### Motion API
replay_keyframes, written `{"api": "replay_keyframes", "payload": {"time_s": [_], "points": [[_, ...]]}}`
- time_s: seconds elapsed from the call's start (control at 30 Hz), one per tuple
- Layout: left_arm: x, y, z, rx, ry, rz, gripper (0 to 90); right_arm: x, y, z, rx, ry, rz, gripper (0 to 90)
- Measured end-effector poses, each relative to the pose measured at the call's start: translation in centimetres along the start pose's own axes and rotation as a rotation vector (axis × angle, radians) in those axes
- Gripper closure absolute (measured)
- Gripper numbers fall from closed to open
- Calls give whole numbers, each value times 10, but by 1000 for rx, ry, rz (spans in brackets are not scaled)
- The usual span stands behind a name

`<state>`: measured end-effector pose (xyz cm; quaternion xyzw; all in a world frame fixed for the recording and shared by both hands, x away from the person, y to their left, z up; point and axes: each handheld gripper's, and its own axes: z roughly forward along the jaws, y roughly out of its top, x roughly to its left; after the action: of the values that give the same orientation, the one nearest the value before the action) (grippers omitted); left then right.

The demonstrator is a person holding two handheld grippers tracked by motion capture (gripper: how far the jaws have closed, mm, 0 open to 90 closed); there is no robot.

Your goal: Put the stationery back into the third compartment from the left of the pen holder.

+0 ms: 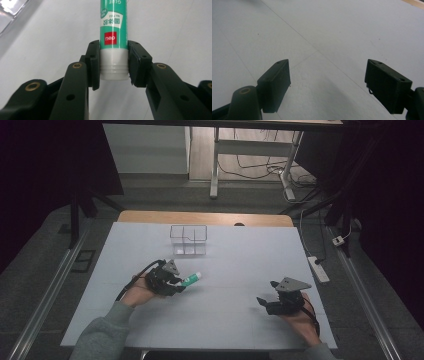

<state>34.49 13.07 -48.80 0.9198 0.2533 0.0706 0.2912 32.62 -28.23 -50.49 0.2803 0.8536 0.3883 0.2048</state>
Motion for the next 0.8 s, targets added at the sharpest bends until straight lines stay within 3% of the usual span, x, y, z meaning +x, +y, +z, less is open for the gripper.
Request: {"api": "replay_keyframes", "payload": {"time_s": [0.63, 0.8], "points": [[-14, 17, 12, -4, -25, 41, 646, 20, 25, 21, 0, 59, -62, 206], [-16, 21, 15, -3, -32, 46, 647, 30, 40, 30, 6, 77, -114, 224]]}}
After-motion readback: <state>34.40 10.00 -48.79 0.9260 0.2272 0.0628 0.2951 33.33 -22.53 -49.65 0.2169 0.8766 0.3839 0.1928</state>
